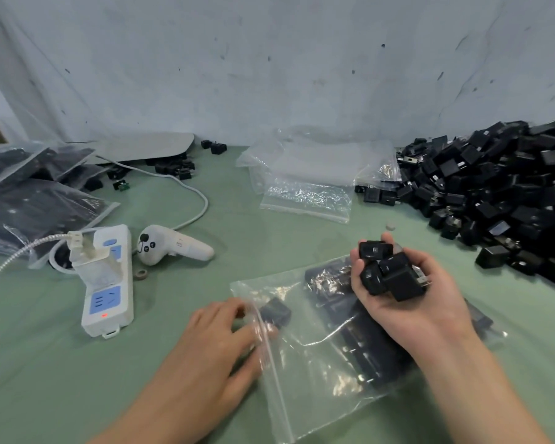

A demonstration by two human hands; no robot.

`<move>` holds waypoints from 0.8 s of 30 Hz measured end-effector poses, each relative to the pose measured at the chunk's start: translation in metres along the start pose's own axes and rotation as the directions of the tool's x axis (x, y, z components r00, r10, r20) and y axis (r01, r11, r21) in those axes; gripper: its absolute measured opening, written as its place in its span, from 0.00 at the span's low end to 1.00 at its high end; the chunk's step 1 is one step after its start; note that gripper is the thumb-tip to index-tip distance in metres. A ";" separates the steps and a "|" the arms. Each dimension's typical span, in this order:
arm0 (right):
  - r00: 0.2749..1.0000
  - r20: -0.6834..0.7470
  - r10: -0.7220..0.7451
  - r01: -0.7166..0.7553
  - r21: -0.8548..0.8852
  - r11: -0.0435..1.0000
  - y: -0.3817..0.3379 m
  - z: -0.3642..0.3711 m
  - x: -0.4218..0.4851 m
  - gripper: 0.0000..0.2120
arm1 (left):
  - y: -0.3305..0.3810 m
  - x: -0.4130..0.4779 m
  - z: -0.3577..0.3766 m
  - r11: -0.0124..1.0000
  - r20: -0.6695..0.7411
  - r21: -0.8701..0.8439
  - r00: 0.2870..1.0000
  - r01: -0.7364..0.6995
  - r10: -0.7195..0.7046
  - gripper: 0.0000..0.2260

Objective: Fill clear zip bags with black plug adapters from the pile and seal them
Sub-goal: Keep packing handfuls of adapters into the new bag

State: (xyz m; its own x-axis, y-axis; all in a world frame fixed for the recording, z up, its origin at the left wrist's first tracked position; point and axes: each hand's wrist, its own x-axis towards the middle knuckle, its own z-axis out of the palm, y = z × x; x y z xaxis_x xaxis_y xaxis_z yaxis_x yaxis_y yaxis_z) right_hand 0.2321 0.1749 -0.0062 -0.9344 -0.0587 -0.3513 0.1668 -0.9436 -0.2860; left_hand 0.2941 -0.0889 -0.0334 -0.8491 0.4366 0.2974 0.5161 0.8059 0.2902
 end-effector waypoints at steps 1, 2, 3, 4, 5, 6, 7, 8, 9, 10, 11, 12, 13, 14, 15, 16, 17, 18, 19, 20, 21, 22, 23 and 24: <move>1.000 -0.005 -0.003 0.003 -0.006 1.000 0.000 0.000 0.001 0.13 | 0.000 0.002 0.000 1.000 -0.001 -0.020 1.000 -0.004 0.004 0.12; 1.000 -0.011 -0.006 0.006 -0.010 1.000 0.000 0.000 0.001 0.13 | 0.000 0.005 -0.001 0.999 0.015 -0.041 1.000 -0.007 0.008 0.13; 1.000 -0.015 -0.007 0.007 -0.013 1.000 0.000 0.000 0.001 0.13 | 0.001 0.007 -0.001 0.999 0.038 -0.047 0.999 -0.011 0.013 0.13; 1.000 -0.019 -0.009 0.009 -0.013 1.000 0.001 0.001 0.000 0.13 | 0.000 0.008 0.000 0.999 0.060 -0.033 0.998 -0.018 0.020 0.15; 1.000 -0.020 -0.011 0.011 -0.015 1.000 0.001 0.001 0.000 0.13 | 0.000 0.009 0.001 1.000 0.081 -0.003 0.996 -0.023 0.024 0.16; 1.000 -0.019 -0.013 0.013 -0.017 1.000 0.001 0.000 -0.001 0.12 | 0.001 0.010 0.002 0.999 0.101 0.029 0.995 -0.022 0.019 0.18; 1.000 -0.020 -0.014 0.014 -0.021 1.000 0.002 0.000 -0.001 0.12 | 0.002 0.012 0.002 0.998 0.113 0.056 0.994 -0.012 0.006 0.21; 1.000 -0.023 -0.015 0.015 -0.025 1.000 0.002 0.000 -0.002 0.12 | 0.002 0.014 0.003 0.997 0.117 0.075 0.993 0.003 -0.012 0.23; 1.000 -0.026 -0.017 0.016 -0.028 0.999 0.002 0.000 -0.002 0.12 | 0.004 0.015 0.003 0.996 0.117 0.088 0.993 0.014 -0.024 0.24; 0.999 -0.029 -0.018 0.018 -0.030 0.999 0.003 0.001 -0.002 0.12 | 0.007 0.017 0.004 0.993 0.119 0.114 0.992 0.016 -0.030 0.25; 0.999 -0.033 -0.019 0.018 -0.030 0.999 0.003 0.001 -0.003 0.12 | 0.009 0.017 0.005 0.987 0.118 0.159 0.993 0.007 -0.026 0.24; 0.999 -0.036 -0.019 0.018 -0.027 0.999 0.003 0.001 -0.003 0.12 | 0.011 0.018 0.006 0.980 0.116 0.199 0.993 -0.004 -0.020 0.23; 0.999 -0.035 -0.019 0.018 -0.024 1.000 0.003 0.001 -0.003 0.12 | 0.013 0.017 0.006 0.979 0.101 0.205 0.995 -0.004 -0.017 0.21; 0.999 -0.033 -0.019 0.018 -0.021 1.000 0.002 0.000 -0.003 0.12 | 0.015 0.015 0.004 0.984 0.073 0.180 0.997 0.009 -0.023 0.18; 0.999 -0.030 -0.018 0.018 -0.018 1.000 0.002 0.001 -0.003 0.12 | 0.017 0.013 0.002 0.992 0.044 0.128 0.999 0.024 -0.030 0.15; 0.999 -0.027 -0.019 0.019 -0.015 1.000 0.001 0.000 -0.003 0.13 | 0.017 0.012 0.001 0.997 0.028 0.077 0.999 0.016 -0.018 0.14; 0.999 -0.026 -0.021 0.021 -0.013 1.000 0.000 0.000 -0.003 0.13 | 0.017 0.012 0.000 0.999 0.048 0.046 0.999 -0.005 0.003 0.15; 0.999 -0.025 -0.023 0.023 -0.014 1.000 0.000 0.001 -0.003 0.14 | 0.016 0.012 0.000 0.999 0.074 0.040 0.997 -0.035 0.032 0.17; 0.999 -0.024 -0.024 0.024 -0.014 1.000 0.000 0.001 -0.003 0.14 | 0.015 0.013 0.000 0.998 0.114 0.043 0.992 -0.055 0.050 0.19; 0.999 -0.024 -0.024 0.024 -0.015 1.000 0.000 0.001 -0.003 0.15 | 0.013 0.013 0.001 0.997 0.152 0.045 0.987 -0.064 0.057 0.22; 0.999 -0.023 -0.026 0.025 -0.015 1.000 0.000 0.001 -0.003 0.15 | 0.012 0.015 0.002 0.996 0.172 0.058 0.984 -0.063 0.052 0.23; 0.999 -0.021 -0.028 0.027 -0.016 1.000 0.000 0.000 -0.003 0.15 | 0.012 0.016 0.004 0.996 0.174 0.078 0.984 -0.050 0.036 0.24; 0.999 -0.018 -0.029 0.029 -0.019 0.999 0.000 0.000 -0.003 0.15 | 0.014 0.018 0.005 0.993 0.178 0.114 0.984 -0.024 0.003 0.25; 0.999 -0.016 -0.031 0.030 -0.025 0.999 0.000 0.000 -0.003 0.14 | 0.017 0.020 0.005 0.985 0.182 0.171 0.983 0.001 -0.033 0.24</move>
State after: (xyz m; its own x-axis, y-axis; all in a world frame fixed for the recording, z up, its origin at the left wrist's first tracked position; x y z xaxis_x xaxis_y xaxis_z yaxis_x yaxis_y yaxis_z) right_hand 0.2352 0.1748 -0.0053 -0.9338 -0.0244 -0.3570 0.1464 -0.9364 -0.3190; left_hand 0.2857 -0.0647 -0.0272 -0.8719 0.4754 0.1173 0.4881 0.8628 0.1313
